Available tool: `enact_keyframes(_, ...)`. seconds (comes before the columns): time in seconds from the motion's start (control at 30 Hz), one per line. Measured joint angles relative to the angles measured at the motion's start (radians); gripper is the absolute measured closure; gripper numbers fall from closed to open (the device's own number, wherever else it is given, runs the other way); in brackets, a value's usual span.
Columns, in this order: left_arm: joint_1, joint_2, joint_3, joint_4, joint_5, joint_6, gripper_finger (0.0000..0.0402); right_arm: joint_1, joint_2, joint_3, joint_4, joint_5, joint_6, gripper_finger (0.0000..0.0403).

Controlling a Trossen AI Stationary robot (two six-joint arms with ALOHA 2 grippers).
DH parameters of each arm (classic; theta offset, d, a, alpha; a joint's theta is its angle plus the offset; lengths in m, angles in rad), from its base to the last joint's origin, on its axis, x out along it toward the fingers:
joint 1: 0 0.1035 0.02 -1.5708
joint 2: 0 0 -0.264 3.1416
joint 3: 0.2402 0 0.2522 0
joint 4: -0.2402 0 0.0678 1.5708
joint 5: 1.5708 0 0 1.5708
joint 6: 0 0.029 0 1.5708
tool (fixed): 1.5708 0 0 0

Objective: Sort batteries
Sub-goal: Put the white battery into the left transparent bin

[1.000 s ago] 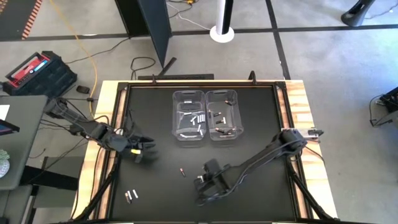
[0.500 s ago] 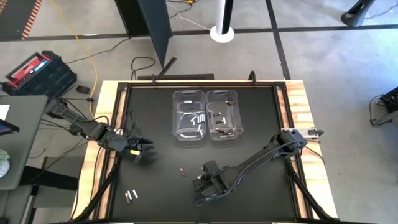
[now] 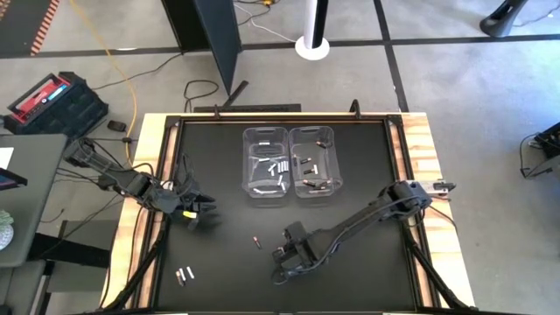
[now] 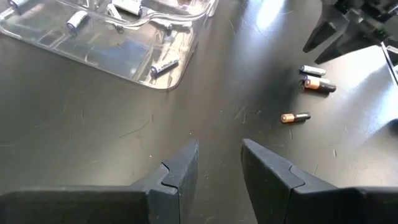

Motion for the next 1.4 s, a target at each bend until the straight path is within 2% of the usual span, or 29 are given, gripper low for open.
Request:
enact_keyframes(0.23, 0.000, 0.000, 0.000, 0.000, 0.000, 0.000, 0.0284, -0.013, 0.001, -0.034, 0.080, -0.042, -0.024, 0.0232)
enact_keyframes(0.67, 0.000, 0.000, 0.001, -0.021, 0.000, 0.000, 0.0284, -0.012, 0.006, -0.034, 0.039, -0.050, -0.050, 0.0233)
enact_keyframes(0.93, 0.000, 0.000, 0.001, -0.023, 0.000, -0.013, 0.0284, -0.019, 0.057, -0.027, 0.042, -0.155, -0.054, 0.0233)
enact_keyframes(1.07, 0.000, 0.000, 0.002, -0.024, 0.000, -0.017, 0.0284, -0.019, 0.059, -0.028, 0.036, -0.164, -0.028, 0.0233)
enact_keyframes(1.27, 0.000, 0.000, 0.002, -0.024, 0.000, -0.019, 0.0284, -0.019, 0.059, -0.024, -0.017, -0.165, -0.025, 0.0235)
enact_keyframes(1.4, 0.000, 0.000, 0.002, -0.023, 0.000, -0.020, 0.0284, -0.019, 0.065, 0.026, -0.133, -0.175, -0.029, 0.0244)
